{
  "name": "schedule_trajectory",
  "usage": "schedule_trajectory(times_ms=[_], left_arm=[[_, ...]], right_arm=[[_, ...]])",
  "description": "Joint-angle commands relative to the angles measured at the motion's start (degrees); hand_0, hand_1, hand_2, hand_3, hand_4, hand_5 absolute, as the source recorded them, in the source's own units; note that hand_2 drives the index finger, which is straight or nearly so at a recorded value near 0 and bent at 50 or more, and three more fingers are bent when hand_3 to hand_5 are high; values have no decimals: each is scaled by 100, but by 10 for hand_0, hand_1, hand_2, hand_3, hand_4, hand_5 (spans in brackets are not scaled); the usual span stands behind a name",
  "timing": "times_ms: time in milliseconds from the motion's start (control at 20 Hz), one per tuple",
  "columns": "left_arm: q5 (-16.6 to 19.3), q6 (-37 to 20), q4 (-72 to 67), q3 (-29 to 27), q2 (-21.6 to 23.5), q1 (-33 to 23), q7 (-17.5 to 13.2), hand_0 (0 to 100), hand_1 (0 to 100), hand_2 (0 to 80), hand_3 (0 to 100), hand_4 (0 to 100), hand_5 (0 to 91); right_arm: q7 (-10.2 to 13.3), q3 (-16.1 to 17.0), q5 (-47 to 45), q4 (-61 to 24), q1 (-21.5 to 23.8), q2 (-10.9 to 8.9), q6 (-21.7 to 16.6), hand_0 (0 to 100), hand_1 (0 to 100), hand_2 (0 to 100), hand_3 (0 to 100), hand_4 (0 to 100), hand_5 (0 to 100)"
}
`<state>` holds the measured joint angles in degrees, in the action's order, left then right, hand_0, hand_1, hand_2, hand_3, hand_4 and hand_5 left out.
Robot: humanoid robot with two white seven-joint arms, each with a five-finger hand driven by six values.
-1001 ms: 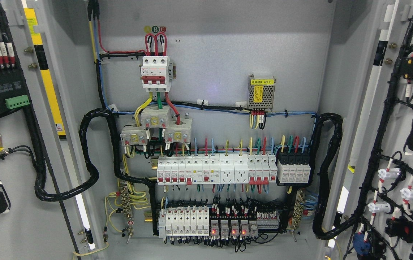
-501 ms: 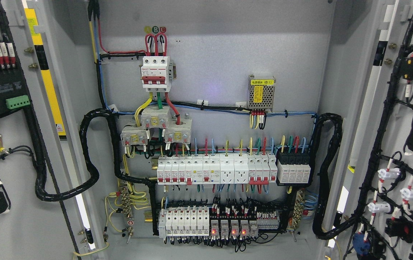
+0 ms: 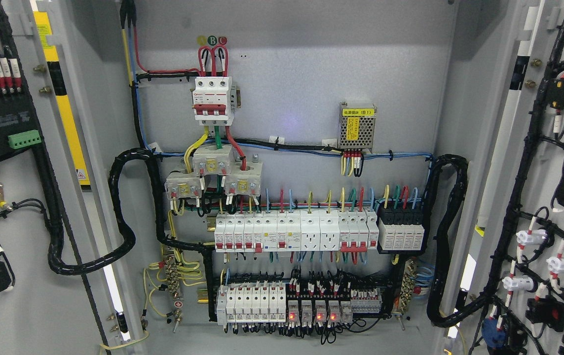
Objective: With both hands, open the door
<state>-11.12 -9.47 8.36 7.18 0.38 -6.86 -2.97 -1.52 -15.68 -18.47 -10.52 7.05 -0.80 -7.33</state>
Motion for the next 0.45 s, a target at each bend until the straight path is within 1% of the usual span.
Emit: schedule_trajectory(times_ms=[0, 50, 401], left_arm=[[14, 6, -388, 64, 58, 88, 191, 120, 556, 0, 0, 0, 0], [14, 24, -388, 64, 58, 106, 182, 120, 556, 0, 0, 0, 0], [14, 68, -379, 64, 58, 159, 182, 120, 556, 0, 0, 0, 0]], right_arm=[[11, 39, 37, 551, -37, 203, 30, 0, 500, 40, 0, 0, 0], [11, 38, 46, 559, -37, 238, 39, 0, 500, 40, 0, 0, 0], [29, 30, 46, 577, -37, 238, 48, 0, 500, 40, 0, 0, 0]])
